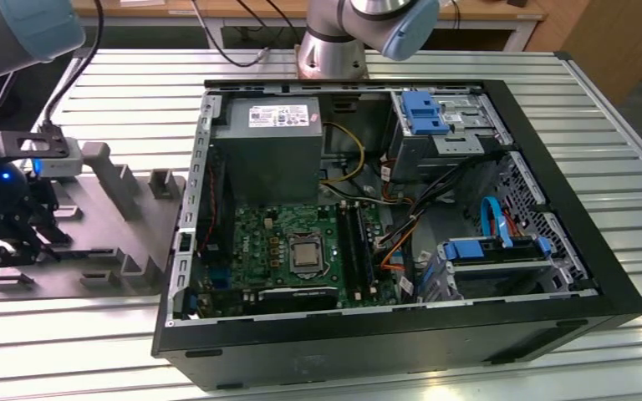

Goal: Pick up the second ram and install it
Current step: 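Pick up the second ram and move it above second insertion slot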

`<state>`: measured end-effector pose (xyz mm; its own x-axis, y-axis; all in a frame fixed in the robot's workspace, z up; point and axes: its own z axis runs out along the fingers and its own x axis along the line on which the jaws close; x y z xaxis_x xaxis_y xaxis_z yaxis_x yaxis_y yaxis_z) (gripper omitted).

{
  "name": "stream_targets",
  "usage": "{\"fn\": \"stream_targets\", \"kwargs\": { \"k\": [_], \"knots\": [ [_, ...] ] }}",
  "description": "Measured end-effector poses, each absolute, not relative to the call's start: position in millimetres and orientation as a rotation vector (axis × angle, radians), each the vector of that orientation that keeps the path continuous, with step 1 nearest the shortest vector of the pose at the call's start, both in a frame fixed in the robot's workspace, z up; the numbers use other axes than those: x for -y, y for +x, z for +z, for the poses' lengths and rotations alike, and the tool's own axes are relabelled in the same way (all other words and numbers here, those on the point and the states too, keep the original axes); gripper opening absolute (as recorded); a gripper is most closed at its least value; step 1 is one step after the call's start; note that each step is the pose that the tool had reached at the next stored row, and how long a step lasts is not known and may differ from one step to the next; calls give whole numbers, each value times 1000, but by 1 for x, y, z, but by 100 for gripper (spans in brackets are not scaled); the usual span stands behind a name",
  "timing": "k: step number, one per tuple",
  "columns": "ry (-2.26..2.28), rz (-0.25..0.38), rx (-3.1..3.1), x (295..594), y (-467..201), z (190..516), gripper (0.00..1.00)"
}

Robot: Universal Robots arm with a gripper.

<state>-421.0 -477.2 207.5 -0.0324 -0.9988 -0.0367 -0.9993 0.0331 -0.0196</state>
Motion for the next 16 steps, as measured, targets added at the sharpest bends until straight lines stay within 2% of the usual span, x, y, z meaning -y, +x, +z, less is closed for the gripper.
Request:
{"fn": "stream_targets", "kwargs": {
  "k": [16],
  "knots": [
    [-2143, 36, -2212, 477, -421, 199, 36]
  ]
}}
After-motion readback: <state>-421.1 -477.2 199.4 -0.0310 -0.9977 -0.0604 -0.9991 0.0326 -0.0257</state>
